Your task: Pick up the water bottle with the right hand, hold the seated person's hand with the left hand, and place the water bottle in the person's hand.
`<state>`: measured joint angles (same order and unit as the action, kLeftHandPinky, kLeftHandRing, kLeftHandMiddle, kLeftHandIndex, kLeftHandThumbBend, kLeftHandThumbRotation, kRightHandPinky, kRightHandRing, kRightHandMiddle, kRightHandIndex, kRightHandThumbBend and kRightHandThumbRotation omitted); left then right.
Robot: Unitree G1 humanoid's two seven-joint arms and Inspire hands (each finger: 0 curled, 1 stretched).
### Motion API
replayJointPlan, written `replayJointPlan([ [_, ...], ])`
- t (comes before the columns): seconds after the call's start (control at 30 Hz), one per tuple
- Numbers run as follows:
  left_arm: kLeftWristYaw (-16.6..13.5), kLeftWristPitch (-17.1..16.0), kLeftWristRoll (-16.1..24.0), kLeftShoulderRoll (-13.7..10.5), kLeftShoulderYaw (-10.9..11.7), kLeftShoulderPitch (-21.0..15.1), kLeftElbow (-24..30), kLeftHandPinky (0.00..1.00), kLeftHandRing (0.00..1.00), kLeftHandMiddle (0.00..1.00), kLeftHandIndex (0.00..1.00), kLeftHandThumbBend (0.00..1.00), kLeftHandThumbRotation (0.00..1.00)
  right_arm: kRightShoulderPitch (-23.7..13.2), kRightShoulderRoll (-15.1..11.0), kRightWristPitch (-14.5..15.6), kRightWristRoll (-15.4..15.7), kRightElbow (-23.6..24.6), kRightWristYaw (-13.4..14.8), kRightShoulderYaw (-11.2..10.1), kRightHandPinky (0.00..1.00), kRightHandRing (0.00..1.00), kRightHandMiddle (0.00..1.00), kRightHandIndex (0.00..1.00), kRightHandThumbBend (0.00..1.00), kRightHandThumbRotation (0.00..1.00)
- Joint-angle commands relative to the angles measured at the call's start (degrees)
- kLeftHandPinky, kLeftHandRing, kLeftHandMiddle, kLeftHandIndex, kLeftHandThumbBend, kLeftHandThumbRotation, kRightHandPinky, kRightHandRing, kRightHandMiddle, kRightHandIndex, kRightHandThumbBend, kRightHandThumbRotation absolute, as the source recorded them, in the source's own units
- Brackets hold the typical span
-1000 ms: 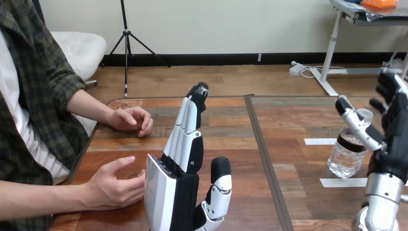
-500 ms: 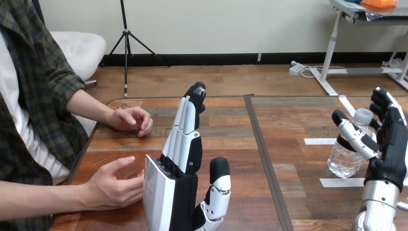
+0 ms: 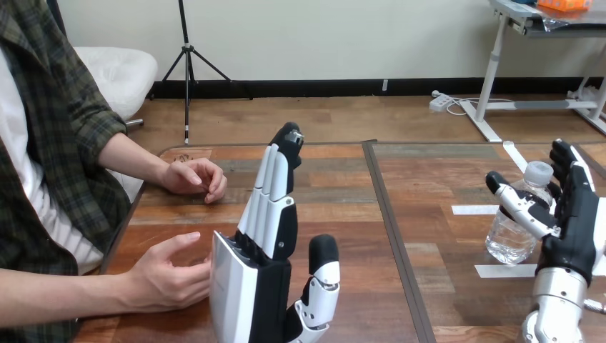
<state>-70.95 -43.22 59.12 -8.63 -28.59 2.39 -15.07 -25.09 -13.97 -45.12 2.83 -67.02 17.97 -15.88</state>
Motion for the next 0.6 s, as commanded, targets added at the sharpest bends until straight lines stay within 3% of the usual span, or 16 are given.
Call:
replayJointPlan([
  [0.0, -1.26, -0.42, 0.36, -0.41, 0.00, -2.05, 0.05, 0.82, 0.96, 0.98, 1.00, 0.00, 1.00, -5.81, -2.20, 0.71, 1.48, -0.24, 1.56, 1.33, 0.89, 0.92, 0.89, 0.86, 0.80, 0.16],
  [0.13, -0.83, -0.37, 0.06, -0.41, -0.07, -1.90, 0.37, 0.82, 0.95, 0.97, 1.00, 0.00, 1.00, -5.99, -2.74, 1.91, 3.13, -0.65, 3.56, 2.40, 0.89, 0.92, 0.89, 0.86, 0.80, 0.17],
  [0.57, 1.61, 0.26, -1.03, -0.55, 0.23, -0.75, 1.88, 0.81, 0.95, 0.98, 1.00, 0.00, 1.00, -6.12, -3.45, 5.06, 5.57, -0.65, 6.20, 4.59, 0.86, 0.90, 0.88, 0.86, 0.80, 0.14],
])
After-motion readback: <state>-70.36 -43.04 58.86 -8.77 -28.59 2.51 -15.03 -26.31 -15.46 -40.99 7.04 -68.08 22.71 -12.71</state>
